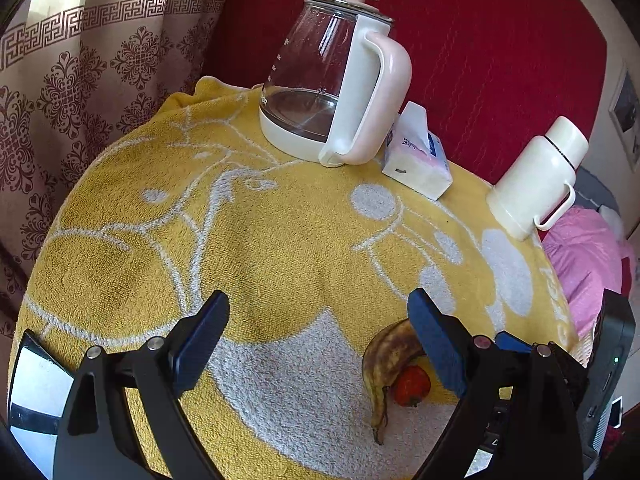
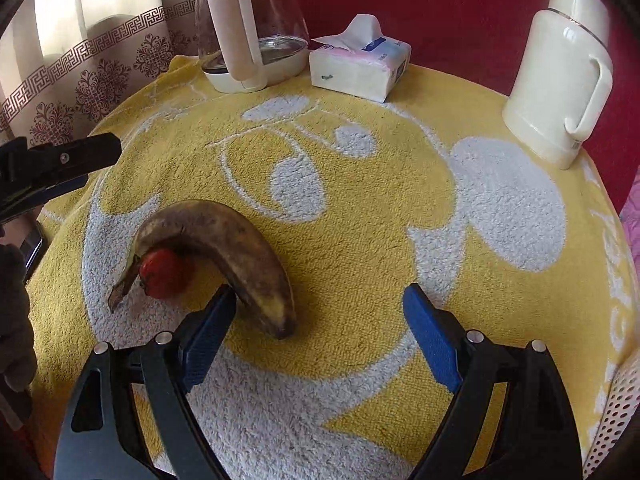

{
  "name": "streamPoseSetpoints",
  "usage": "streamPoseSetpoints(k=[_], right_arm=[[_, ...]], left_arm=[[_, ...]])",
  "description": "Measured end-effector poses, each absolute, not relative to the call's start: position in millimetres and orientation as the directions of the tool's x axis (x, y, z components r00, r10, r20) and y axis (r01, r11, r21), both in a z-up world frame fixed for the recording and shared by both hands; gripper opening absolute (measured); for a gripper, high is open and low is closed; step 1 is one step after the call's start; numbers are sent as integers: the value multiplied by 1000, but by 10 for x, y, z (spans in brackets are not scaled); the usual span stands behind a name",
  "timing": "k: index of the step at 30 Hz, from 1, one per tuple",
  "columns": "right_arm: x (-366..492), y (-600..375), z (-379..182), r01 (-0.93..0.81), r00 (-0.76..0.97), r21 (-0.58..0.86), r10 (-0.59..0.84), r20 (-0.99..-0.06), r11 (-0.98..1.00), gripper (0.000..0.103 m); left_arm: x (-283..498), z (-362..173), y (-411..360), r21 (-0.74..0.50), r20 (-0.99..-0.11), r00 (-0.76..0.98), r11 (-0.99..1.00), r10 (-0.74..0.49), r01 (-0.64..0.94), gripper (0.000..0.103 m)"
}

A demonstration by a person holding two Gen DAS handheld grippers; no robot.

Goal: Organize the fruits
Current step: 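Move both open tools back over the towel toward the banana and tomato, then grasp the small red tomato beside the banana with the right tool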

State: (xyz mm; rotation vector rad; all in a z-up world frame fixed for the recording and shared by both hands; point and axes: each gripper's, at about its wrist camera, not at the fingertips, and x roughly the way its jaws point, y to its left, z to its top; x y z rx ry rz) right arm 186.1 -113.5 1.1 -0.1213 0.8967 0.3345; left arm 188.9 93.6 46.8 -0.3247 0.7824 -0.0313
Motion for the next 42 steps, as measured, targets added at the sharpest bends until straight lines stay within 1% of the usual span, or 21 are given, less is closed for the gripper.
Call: streamPoseSetpoints(k=[6, 12, 14, 15, 17, 18, 20, 22, 24, 26, 30, 36, 40, 42], right_arm=[[2018, -1181, 37, -297, 584, 106, 268, -766, 949, 87], [1812, -1186, 191, -321, 607, 178, 347, -715, 930, 85], [1683, -1150, 275, -357, 612, 202, 392, -687, 912, 78], [1617, -1116, 310, -383, 610, 207, 414, -676, 900, 77], [1503, -1011, 349, -448, 585, 214, 465, -665, 868, 65], [1465, -949, 349, -481, 566, 210, 484, -668, 851, 62], [1414, -820, 327, -528, 536, 192, 500, -680, 827, 49], [1414, -727, 279, -549, 516, 177, 498, -697, 817, 43], [1448, -680, 224, -551, 502, 173, 489, -713, 817, 42], [1503, -664, 167, -544, 488, 178, 482, -728, 820, 38], [1590, -660, 111, -531, 462, 213, 491, -738, 820, 38], [1680, -634, 88, -525, 457, 225, 495, -739, 821, 38], [1645, -644, 96, -531, 460, 224, 500, -733, 817, 30], [1617, -646, 108, -532, 463, 223, 502, -731, 817, 30]], left_arm=[[1923, 404, 928, -298, -705, 694, 949, -147, -101, 90], [1934, 376, 963, -304, -713, 686, 945, -143, -120, 90], [1929, 378, 981, -306, -712, 688, 943, -139, -126, 90], [1928, 381, 990, -308, -712, 689, 943, -138, -128, 90], [1924, 384, 1004, -311, -710, 690, 941, -138, -132, 90], [1924, 386, 1007, -313, -710, 690, 940, -139, -133, 90], [1921, 385, 1011, -314, -710, 691, 940, -139, -133, 90], [1919, 384, 1014, -312, -710, 690, 941, -137, -134, 90], [1920, 383, 1024, -313, -710, 691, 940, -136, -137, 90], [1919, 376, 1034, -316, -711, 690, 938, -136, -141, 90], [1925, 360, 1027, -314, -714, 687, 939, -135, -141, 90], [1931, 350, 1002, -309, -715, 685, 941, -138, -134, 90], [1930, 336, 984, -305, -715, 685, 943, -138, -129, 90], [1932, 329, 972, -303, -717, 683, 945, -138, -127, 90]])
